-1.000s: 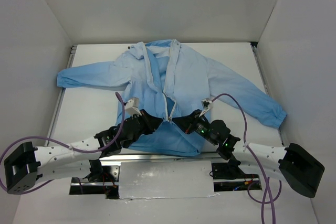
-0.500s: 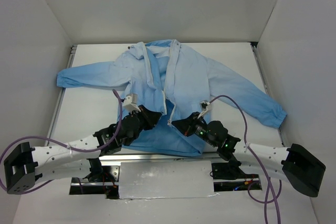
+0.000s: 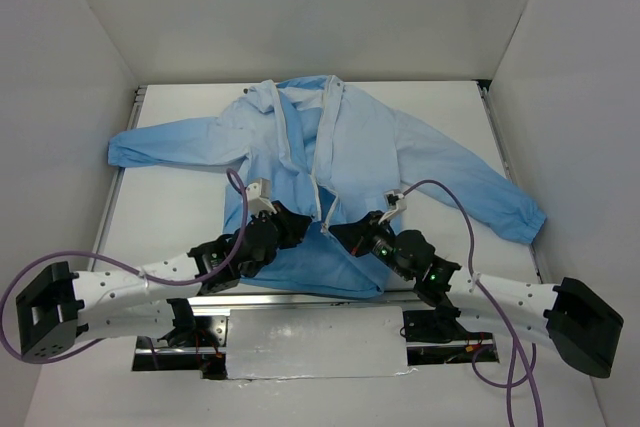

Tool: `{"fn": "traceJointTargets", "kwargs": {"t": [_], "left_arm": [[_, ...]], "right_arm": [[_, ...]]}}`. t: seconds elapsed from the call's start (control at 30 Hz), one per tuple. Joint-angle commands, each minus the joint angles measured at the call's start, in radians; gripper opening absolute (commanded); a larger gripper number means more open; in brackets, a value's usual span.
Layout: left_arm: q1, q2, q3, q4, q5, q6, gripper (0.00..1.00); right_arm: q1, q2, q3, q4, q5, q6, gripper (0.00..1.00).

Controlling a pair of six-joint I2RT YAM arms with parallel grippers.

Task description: Zip up the jacket

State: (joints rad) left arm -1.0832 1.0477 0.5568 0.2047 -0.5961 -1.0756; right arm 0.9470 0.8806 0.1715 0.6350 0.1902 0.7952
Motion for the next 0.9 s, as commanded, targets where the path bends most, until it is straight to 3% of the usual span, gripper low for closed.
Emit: {"fn": "traceJointTargets", "kwargs": {"t": [0.0, 0.87], "left_arm": [[-0.01, 0.014, 0.046, 0.025, -0.037, 0.003, 0.0], [-0.027, 0.038, 0.063, 0.005, -0.071, -0.01, 0.0]], "right_arm": [[0.013, -0.02, 0.056, 0.005, 0.045, -0.014, 0.0], [0.033, -0.04, 0.066, -0.018, 0.089, -0.04, 0.0]]}}
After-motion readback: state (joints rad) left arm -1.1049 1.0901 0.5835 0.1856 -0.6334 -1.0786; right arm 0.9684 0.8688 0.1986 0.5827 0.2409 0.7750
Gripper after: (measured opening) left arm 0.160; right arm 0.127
